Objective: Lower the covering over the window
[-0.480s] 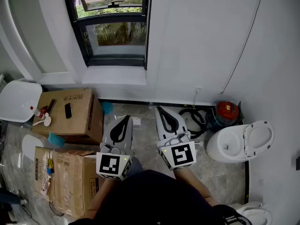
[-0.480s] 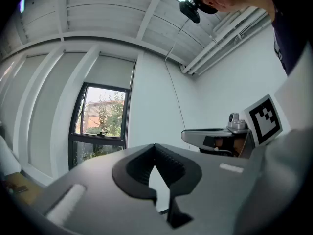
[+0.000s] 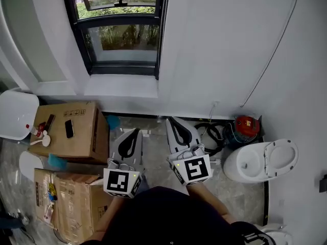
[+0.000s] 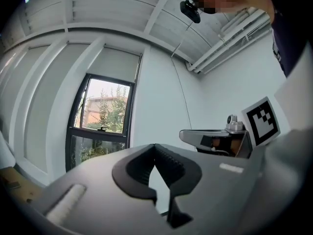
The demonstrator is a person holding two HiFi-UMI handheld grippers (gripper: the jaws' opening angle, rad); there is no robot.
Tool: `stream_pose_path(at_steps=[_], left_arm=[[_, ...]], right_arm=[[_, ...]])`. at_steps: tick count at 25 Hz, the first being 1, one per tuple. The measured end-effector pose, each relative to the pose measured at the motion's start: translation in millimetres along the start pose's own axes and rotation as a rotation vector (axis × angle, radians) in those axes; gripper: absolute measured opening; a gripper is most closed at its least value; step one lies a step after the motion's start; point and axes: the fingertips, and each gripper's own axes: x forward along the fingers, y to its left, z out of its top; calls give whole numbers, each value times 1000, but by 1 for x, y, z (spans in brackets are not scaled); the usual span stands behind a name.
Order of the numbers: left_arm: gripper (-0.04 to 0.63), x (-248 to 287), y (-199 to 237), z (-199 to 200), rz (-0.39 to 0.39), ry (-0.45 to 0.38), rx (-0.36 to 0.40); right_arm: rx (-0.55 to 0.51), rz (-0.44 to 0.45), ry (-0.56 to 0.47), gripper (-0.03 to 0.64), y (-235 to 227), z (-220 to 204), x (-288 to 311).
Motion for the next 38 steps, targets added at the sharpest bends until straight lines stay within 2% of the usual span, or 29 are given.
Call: stream_pose_path(at_steps=[6,12,17,19,22,25,28,32,38], left_arm=[[9,69,84,15,-43,-59,12],[11,138,148,15,-158,-79,1],[25,182,178,-10,-255,-9,-43],[65,197,181,-22,-296,38,-78],[78,213,177,-33,-354,61,-118],[81,231,179,-37,-373,64,-141],[81,252,191,-36,-360,51,-157],[81,289,213,-38,-339,40,-133],[81,365,237,-35,-321,1,-108]], right_arm=[[-74,5,-10,12,-10,1,106],[-57,-99,18,12,-43,-14,191],[-69,-180,73,12,-57,-43,225],[-48,-204,104,12,-63,-54,231],[-37,-233,149,12,-78,-66,239],[-42,-231,180,12,-94,-72,255],[-66,-201,137,12,-104,-72,282],[-55,-175,104,12,-128,-80,327],[-112,-121,34,12,-181,-70,399]])
